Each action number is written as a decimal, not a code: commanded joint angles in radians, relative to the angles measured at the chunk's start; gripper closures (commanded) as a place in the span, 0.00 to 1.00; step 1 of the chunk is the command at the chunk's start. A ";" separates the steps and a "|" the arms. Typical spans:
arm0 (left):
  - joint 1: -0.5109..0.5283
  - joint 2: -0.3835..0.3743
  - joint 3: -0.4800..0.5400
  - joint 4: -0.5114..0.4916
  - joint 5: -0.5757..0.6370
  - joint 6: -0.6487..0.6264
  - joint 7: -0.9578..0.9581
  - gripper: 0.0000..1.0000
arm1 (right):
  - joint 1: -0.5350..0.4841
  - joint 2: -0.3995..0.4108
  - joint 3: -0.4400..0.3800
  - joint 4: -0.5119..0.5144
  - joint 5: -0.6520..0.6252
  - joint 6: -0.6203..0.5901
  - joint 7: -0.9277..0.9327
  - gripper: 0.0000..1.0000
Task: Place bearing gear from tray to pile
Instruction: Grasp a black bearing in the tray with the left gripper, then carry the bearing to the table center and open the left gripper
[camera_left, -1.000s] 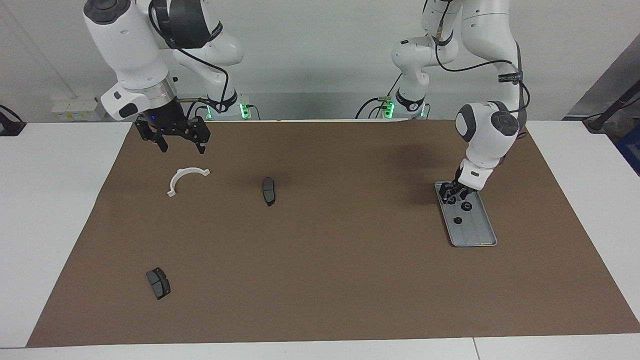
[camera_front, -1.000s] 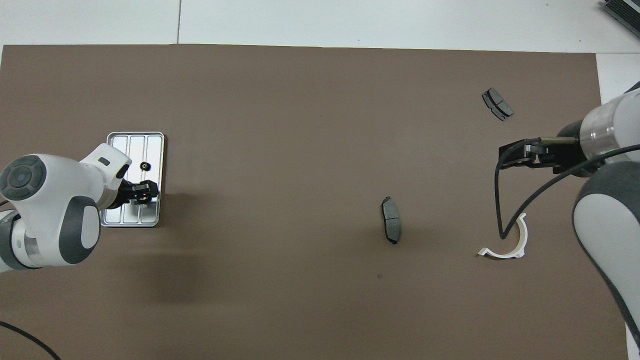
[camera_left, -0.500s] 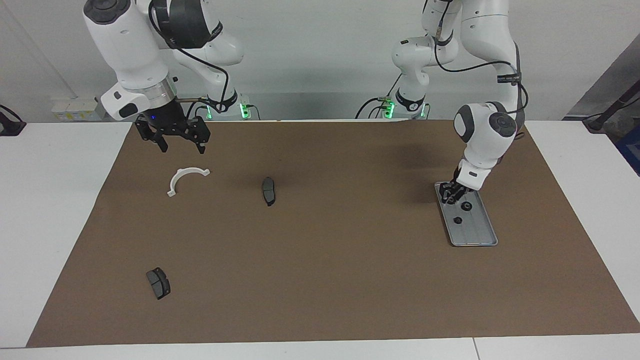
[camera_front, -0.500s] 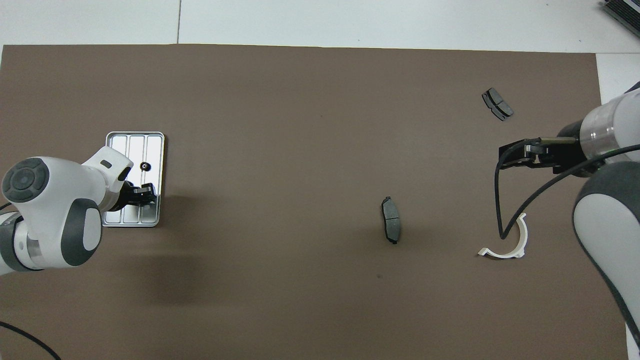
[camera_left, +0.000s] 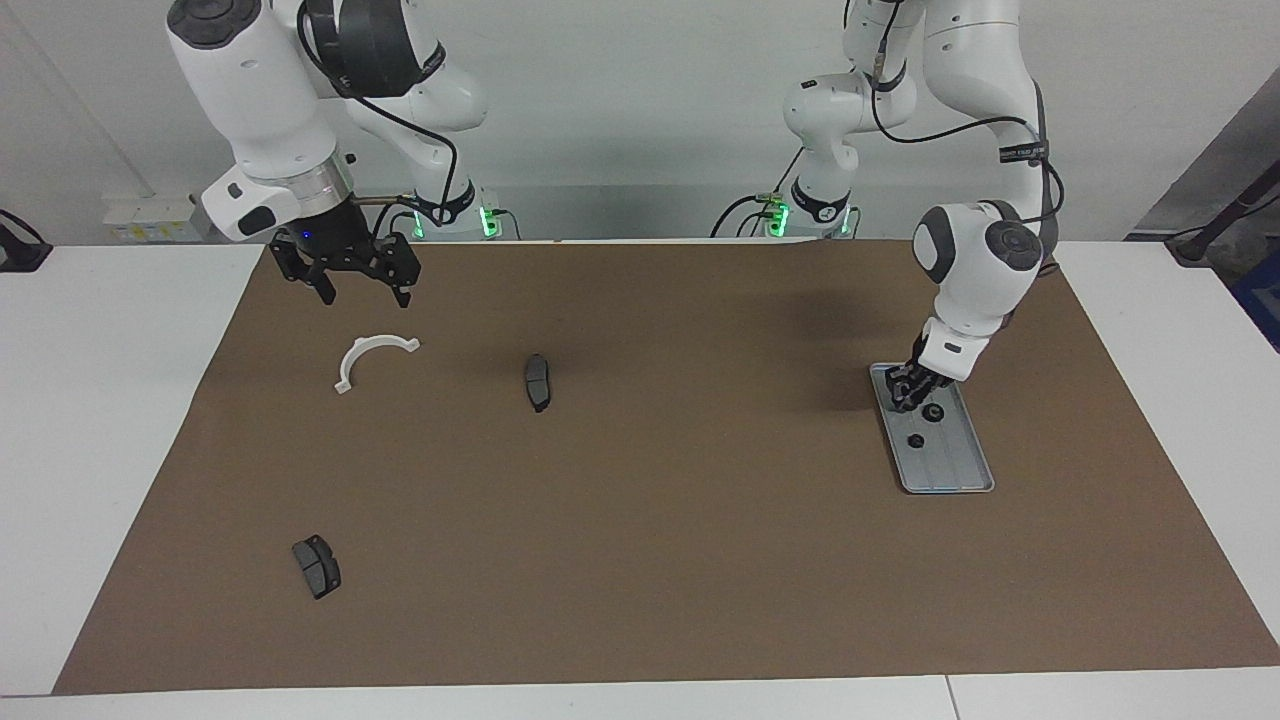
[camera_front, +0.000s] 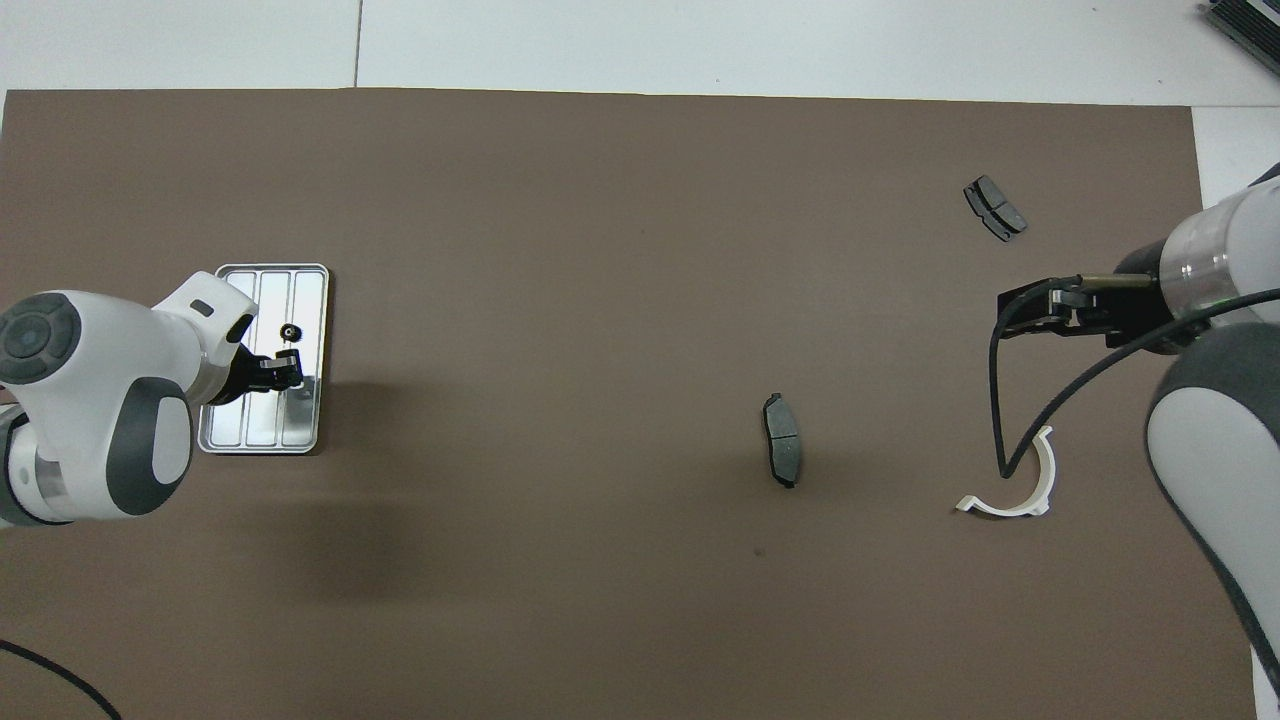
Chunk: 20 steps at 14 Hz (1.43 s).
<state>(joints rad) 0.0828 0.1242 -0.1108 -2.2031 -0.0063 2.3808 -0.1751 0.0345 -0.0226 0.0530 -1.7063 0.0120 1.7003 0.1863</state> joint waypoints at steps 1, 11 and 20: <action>-0.056 0.051 -0.004 0.152 -0.017 -0.086 -0.049 0.87 | -0.011 -0.017 0.005 -0.021 0.006 0.002 -0.025 0.00; -0.512 0.098 -0.004 0.146 -0.027 0.093 -0.524 0.87 | -0.011 -0.017 0.007 -0.021 0.006 0.002 -0.024 0.00; -0.613 0.167 -0.003 0.149 -0.027 0.192 -0.549 0.13 | -0.011 -0.017 0.007 -0.021 0.006 0.002 -0.024 0.00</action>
<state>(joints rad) -0.5032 0.3004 -0.1317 -2.0531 -0.0186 2.5658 -0.7233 0.0345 -0.0226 0.0530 -1.7064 0.0120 1.7003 0.1863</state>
